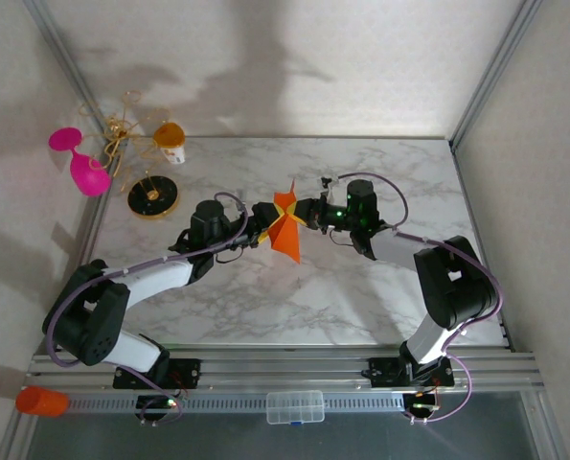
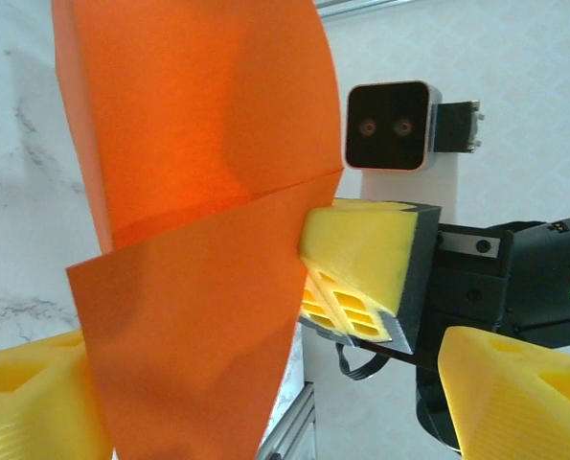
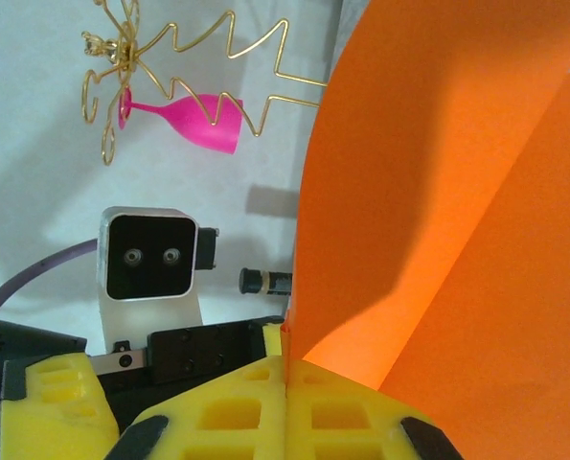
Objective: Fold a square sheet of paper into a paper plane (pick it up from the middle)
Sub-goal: Turn over the paper at the center of the table.
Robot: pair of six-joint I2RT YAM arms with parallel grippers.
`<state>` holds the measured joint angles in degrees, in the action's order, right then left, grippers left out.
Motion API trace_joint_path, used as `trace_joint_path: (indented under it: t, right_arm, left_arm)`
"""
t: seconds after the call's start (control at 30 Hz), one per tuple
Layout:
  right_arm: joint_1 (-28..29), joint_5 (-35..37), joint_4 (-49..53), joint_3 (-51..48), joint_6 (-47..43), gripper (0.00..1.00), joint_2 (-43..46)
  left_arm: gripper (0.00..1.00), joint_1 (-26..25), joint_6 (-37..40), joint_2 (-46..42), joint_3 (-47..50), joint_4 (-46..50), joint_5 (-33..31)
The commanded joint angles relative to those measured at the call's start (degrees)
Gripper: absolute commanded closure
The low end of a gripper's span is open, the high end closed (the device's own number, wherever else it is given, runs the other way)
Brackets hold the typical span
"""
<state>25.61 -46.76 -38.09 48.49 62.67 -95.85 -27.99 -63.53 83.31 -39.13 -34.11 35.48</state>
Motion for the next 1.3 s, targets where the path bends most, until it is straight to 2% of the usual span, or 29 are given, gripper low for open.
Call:
trace_joint_path:
  t: [0.0,0.13,0.2,0.33,0.53,0.67,0.9,1.0,1.27]
  right_arm:
    - [-0.8,-1.5,-3.4,-1.4,1.7,0.99,1.3]
    - [-1.1,-1.0,-3.0,-1.2,1.1,0.99,1.4]
    - [-1.1,-1.0,-3.1,-1.1,1.1,0.99,1.2]
    - [-1.2,-1.4,-3.9,-1.3,1.7,0.99,0.9]
    - [-1.1,-3.1,-7.1,-1.7,4.5,0.98,0.0]
    - [-1.1,-4.0,-9.2,-2.2,6.4,0.98,-0.3]
    - [-1.5,-3.3,-6.8,-2.4,4.9,0.97,-0.1]
    - [-1.7,-3.1,-6.5,-2.5,4.8,0.96,-0.3]
    - [-1.8,-2.7,-5.5,-2.4,4.3,0.95,-0.4]
  left_arm:
    - [0.18,-0.2,-0.6,0.5,0.2,-2.1,2.0]
    - [0.12,0.4,3.7,-1.0,-1.2,10.2,-5.0]
    - [0.11,0.6,3.1,-1.2,-1.0,10.6,-5.4]
    - [0.1,0.3,-0.6,-0.1,-0.2,4.8,-2.0]
    - [0.1,-0.8,-7.5,3.3,0.1,-9.4,5.0]
    - [0.17,-0.8,-10.7,4.1,0.6,-15.1,5.9]
    - [0.42,0.3,-10.2,2.6,2.1,-14.2,4.1]
    - [0.49,0.6,-9.6,2.1,1.9,-13.4,4.7]
    - [0.58,1.5,-8.3,1.6,2.2,-10.5,3.7]
